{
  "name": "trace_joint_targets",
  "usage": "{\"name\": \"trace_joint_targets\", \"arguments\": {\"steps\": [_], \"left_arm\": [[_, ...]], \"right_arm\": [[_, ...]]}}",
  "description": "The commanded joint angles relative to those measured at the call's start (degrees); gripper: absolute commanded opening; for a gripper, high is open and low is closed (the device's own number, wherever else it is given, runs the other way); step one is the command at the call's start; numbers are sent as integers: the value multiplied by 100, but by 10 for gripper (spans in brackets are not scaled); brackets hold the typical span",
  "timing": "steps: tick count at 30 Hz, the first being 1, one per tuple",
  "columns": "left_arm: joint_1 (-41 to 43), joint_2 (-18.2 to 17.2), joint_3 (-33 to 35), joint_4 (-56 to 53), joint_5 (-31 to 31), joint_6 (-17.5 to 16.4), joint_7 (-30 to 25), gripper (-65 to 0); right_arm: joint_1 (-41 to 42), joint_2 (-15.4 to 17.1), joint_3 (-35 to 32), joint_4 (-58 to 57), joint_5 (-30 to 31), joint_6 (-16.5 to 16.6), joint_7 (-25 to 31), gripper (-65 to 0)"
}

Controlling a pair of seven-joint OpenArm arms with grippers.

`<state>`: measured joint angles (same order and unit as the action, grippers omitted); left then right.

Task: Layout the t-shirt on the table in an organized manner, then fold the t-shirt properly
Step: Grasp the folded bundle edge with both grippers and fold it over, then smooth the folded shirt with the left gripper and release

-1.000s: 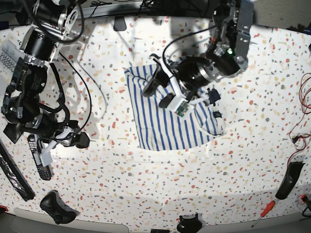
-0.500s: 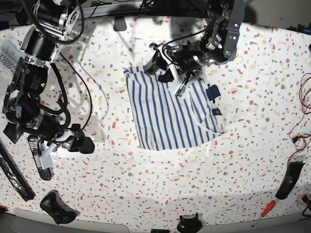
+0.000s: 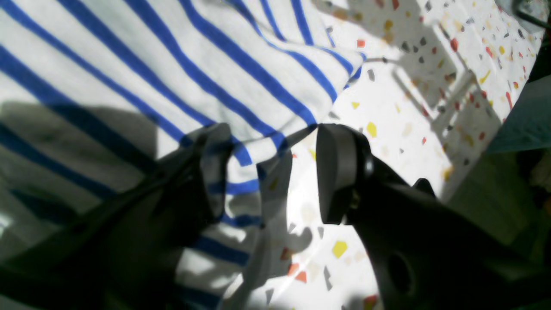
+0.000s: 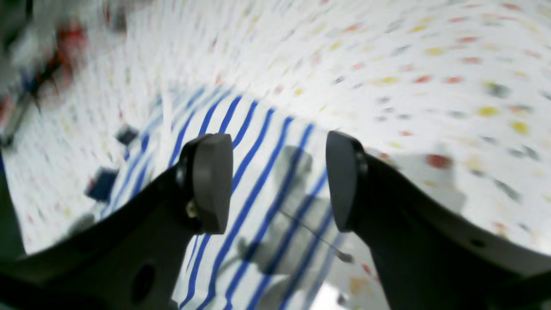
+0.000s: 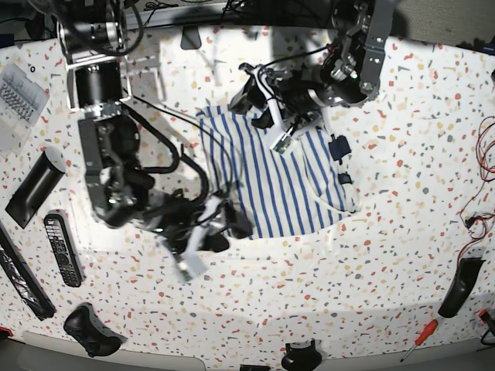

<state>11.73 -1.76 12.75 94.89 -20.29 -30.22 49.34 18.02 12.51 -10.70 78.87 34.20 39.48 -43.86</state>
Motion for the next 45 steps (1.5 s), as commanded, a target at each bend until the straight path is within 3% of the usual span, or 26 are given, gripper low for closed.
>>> {"name": "trace_joint_targets", "arguments": {"steps": [1,6,9,11,15,17,23,27,37,45], "left_arm": [[-26,0,9,125,-76,-46,-98,-360],[-13,-245,9,125,-74,-44,-98,-360],[-15,-507,4,125,-57,-44,-122,-360],[-17,-691,4,125,260,-33,-175,-360],[-24,-1056,4,125,1250,820,-579,-360],[-37,-1244,4,125,1373,1016,-721,-360],[-219,-1451,4,125,1626,1025,-765,-360],[-452,-1462,4,122,1735,1231,-743,-360],[-603,-1462,4,125,1941,1228,-634,-360],[-603,-1462,4,125,2179,1228,-699,-360]], "right_arm": [[264,-76,-94,-94,-39,52,260,-317],[822,-684,-304,-1449,-680,52,446,-317],[1027,-857,-302,-2022,-1167,52,439,-317],[1038,-846,-271,-2090,-1303,52,363,-317],[1038,-682,-94,-2059,-1246,52,149,-317],[1036,-562,9,-2050,-1040,52,-20,-317],[748,-232,61,-2002,-101,52,-555,-318],[192,-214,61,-1589,-96,52,-551,-318],[-1355,-87,66,422,-101,52,-664,-318],[-1856,-28,247,745,-96,52,-658,-318]]}}
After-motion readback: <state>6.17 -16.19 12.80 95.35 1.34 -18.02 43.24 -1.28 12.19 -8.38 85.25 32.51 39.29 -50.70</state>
